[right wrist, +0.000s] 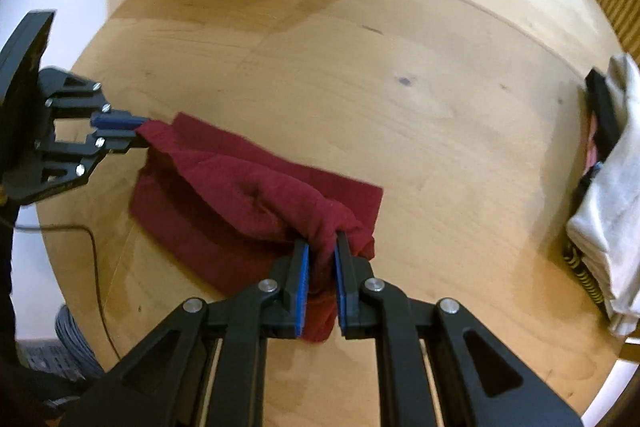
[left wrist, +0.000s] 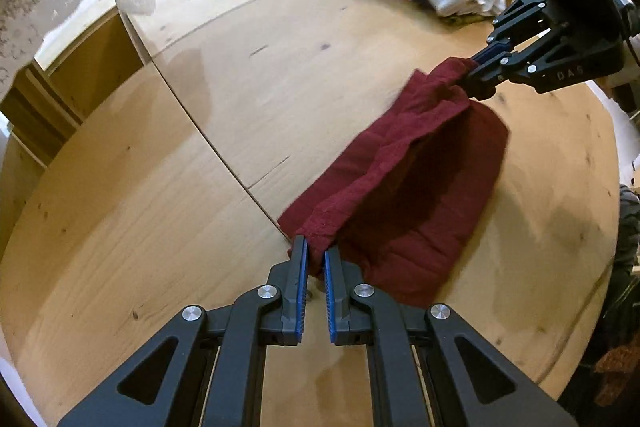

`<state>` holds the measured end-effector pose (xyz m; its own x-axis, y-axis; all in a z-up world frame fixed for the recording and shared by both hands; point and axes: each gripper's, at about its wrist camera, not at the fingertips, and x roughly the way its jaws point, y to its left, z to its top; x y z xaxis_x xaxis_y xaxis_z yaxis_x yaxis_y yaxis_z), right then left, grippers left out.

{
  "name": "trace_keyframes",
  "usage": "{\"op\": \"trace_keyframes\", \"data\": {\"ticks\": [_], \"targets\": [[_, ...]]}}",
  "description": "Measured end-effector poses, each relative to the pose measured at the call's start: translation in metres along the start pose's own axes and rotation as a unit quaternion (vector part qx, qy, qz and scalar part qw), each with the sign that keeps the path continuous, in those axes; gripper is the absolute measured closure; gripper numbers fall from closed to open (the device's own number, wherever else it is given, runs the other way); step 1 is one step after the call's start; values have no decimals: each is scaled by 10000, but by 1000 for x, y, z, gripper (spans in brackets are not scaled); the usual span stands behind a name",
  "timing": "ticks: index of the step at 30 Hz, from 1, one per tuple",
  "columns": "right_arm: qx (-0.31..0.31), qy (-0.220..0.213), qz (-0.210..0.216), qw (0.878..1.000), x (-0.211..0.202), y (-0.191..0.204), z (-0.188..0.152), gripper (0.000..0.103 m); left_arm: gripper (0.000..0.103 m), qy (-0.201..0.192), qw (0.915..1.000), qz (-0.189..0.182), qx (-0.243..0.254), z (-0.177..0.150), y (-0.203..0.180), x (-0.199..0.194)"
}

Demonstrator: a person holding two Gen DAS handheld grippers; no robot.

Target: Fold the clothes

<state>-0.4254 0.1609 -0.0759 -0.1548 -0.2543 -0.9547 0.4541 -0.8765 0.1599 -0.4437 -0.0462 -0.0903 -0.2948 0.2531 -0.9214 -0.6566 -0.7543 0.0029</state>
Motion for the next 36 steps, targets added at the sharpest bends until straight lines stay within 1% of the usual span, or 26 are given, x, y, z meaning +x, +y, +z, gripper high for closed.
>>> {"op": "trace_keyframes", "data": {"ticks": [1, 3, 4, 5, 6, 9, 10, 11, 12, 14, 15, 16, 17, 19, 20, 21, 22, 24, 26, 28, 29, 30, 32, 34, 35, 36], "targets": [[99, 76, 64, 9999, 4, -5, 4, 87, 95, 12, 10000, -21, -65, 2, 3, 3], [397, 144, 265, 9988, 6, -16, 9, 85, 92, 18, 9998, -88, -195, 6, 9, 7], [540, 160, 359, 9978, 5, -22, 11, 75, 90, -1, 9996, -153, -257, 8, 12, 6], [668, 137, 442, 9967, 1, -27, 11, 63, 90, -20, 9995, -137, -296, 9, 15, 5], [780, 84, 512, 9956, -5, -33, 11, 61, 90, -41, 9995, -70, -300, 10, 17, 2], [1000, -178, 641, 9928, -27, -46, 5, 60, 88, -104, 9992, 182, -330, 11, 23, -9], [1064, -286, 582, 9922, -35, -49, 2, 60, 88, -149, 9987, 346, -337, 10, 24, -14], [1114, -497, 359, 9919, -46, -50, -3, 60, 90, -232, 9980, 490, -329, 8, 24, -22], [1099, -698, 237, 9912, -55, -48, -8, 60, 90, -328, 9972, 586, -315, 6, 22, -31], [795, -1027, 421, 9906, -67, -32, -19, 61, 90, -518, 9965, 618, -234, 0, 10, -46], [599, -1087, 515, 9909, -67, -22, -23, 61, 90, -612, 9966, 522, -153, -4, -2, -51], [386, -1117, 505, 9917, -63, -11, -26, 61, 89, -659, 9969, 423, -77, -6, -11, -51], [178, -1090, 385, 9931, -54, 1, -28, 61, 89, -650, 9973, 326, 12, -7, -21, -48], [-200, -998, 167, 9947, -35, 22, -33, 61, 87, -515, 9983, 124, 253, -10, -44, -35], [-293, -860, 110, 9958, -22, 29, -35, 61, 87, -444, 9983, 95, 369, -12, -52, -27], [-391, -720, -8, 9966, -10, 35, -38, 61, 87, -339, 9982, 137, 469, -13, -59, -18], [-501, -574, -251, 9968, 2, 39, -42, 61, 87, -221, 9980, 218, 550, -15, -64, -7], [-688, -356, -667, 9948, 21, 46, -52, 61, 87, 59, 9978, 389, 535, -22, -64, 13], [-713, -472, -702, 9939, 24, 46, -62, 61, 86, 116, 9983, 379, 431, -30, -60, 16], [-732, -306, -627, 9949, 22, 45, -66, 61, 86, 123, 9983, 403, 399, -38, -58, 13], [-714, -207, -580, 9955, 20, 44, -66, 61, 86, 80, 9978, 465, 464, -39, -60, 7], [-651, -184, -519, 9964, 14, 43, -63, 61, 86, -16, 9981, 408, 471, -37, -61, -1], [-576, -572, -421, 9958, -4, 42, -55, 61, 85, -241, 9987, 186, 400, -29, -62, -13], [-496, -963, -362, 9935, -19, 42, -46, 61, 84, -475, 9975, 246, 456, -16, -65, -19], [-452, -1113, -407, 9919, -21, 41, -39, 61, 84, -516, 9972, 267, 473, -10, -66, -17], [-421, -1147, -399, 9917, -19, 41, -33, 61, 84, -526, 9973, 244, 455, -6, -65, -13]]}}
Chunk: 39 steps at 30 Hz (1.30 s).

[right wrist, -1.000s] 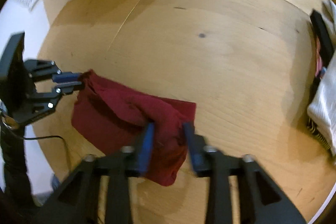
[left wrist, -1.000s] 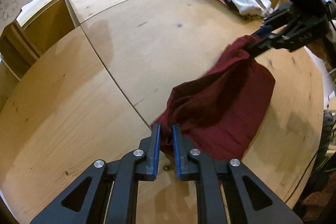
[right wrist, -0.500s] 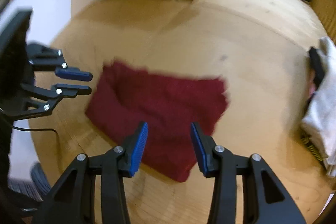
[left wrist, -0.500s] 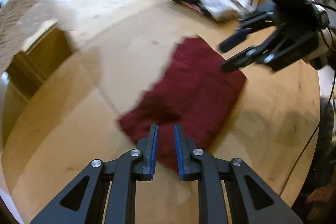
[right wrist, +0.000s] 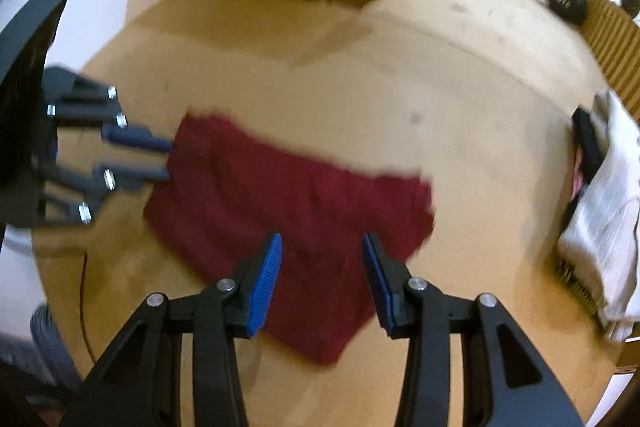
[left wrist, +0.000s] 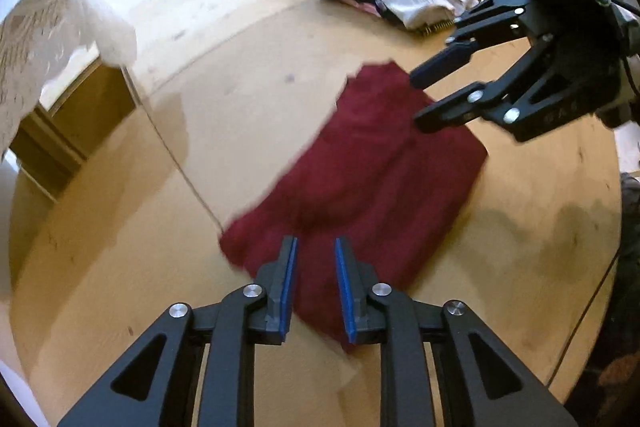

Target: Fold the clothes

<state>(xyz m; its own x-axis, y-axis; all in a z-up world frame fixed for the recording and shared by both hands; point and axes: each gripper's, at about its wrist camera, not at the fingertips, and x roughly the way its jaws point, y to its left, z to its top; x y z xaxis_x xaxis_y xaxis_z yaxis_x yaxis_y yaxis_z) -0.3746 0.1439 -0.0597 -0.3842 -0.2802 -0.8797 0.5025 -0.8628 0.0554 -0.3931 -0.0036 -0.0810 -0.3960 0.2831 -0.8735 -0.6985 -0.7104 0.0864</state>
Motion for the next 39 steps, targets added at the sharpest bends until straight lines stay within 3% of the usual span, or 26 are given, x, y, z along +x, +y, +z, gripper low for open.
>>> {"op": "trace_keyframes", "data": {"ticks": [4, 8, 12, 15, 16, 19, 23, 29, 39], "targets": [[215, 113, -107, 9996, 33, -3, 13, 61, 83, 128, 9996, 230, -77, 9, 7, 29], [302, 435, -265, 9982, 67, -5, 10, 61, 80, 232, 9989, 144, -376, 2, 21, 46], [828, 284, 30, 9962, 57, -11, 6, 61, 79, 208, 9963, 114, -827, -3, 30, 35], [1478, -20, -53, 9890, 30, -22, -7, 51, 62, 211, 9887, -64, -1482, -15, 41, 16], [1624, -20, -89, 9867, 27, -25, -13, 45, 61, 247, 9867, -24, -1607, -19, 42, 12], [1924, 31, -105, 9813, 24, -27, -28, 45, 61, 328, 9825, 168, -1828, -27, 49, 5], [2384, 258, 223, 9706, 27, -52, -38, 45, 58, 408, 9707, -85, -2368, -34, 60, 7], [2565, 180, 401, 9655, 36, -51, -38, 45, 58, 510, 9632, -134, -2636, -38, 60, 21], [2314, 19, 725, 9702, 48, -41, -33, 43, 57, 695, 9638, 29, -2574, -35, 51, 39]]}}
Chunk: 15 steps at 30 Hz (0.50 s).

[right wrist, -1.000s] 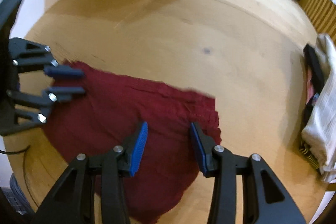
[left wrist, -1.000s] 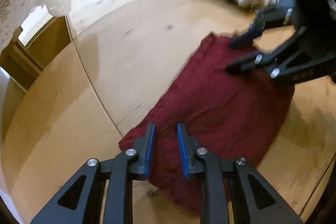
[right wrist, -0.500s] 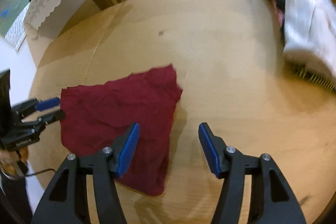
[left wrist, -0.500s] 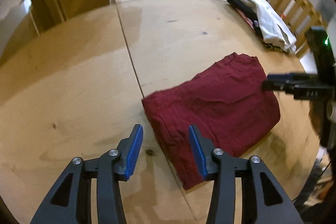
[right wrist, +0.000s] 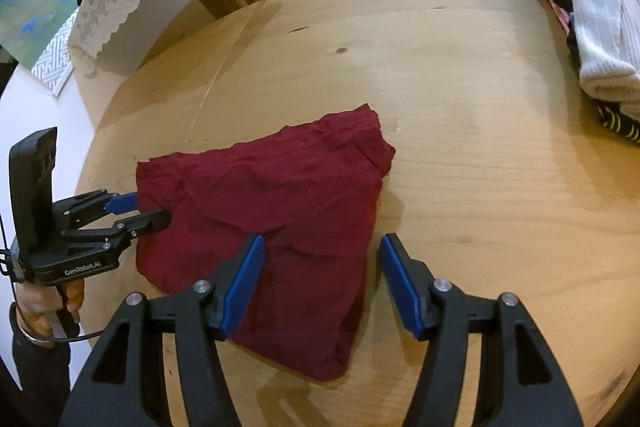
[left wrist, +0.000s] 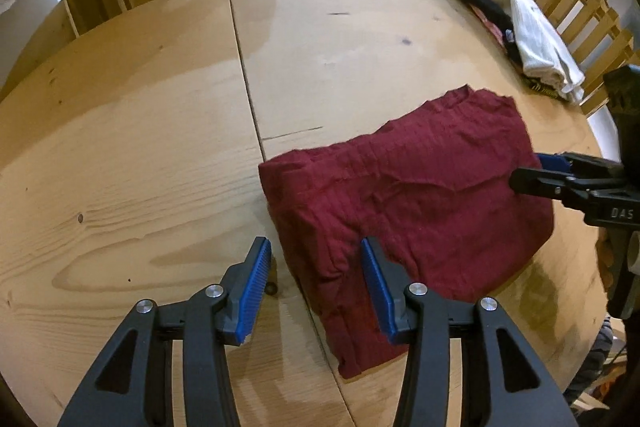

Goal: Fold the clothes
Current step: 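Grasp the folded T-shirt with the left tool while the right tool grasps it too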

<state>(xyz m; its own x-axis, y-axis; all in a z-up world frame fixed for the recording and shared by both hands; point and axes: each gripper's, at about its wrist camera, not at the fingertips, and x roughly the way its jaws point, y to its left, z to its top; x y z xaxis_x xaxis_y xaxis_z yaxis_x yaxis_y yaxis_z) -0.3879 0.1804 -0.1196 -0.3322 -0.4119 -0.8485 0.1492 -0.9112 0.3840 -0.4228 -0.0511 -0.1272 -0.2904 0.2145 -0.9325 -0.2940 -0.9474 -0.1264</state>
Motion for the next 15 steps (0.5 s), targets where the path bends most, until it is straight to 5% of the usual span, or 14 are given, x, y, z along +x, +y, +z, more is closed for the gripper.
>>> {"op": "trace_keyframes", "data": {"ticks": [5, 15], "targets": [[-160, 123, 38, 9998, 3, 9, 4, 39, 49, -1, 9999, -97, -28, 2, -1, 3], [-415, 104, -220, 9988, 4, 19, 4, 32, 48, -62, 9997, -217, 64, 6, -9, 6]]}}
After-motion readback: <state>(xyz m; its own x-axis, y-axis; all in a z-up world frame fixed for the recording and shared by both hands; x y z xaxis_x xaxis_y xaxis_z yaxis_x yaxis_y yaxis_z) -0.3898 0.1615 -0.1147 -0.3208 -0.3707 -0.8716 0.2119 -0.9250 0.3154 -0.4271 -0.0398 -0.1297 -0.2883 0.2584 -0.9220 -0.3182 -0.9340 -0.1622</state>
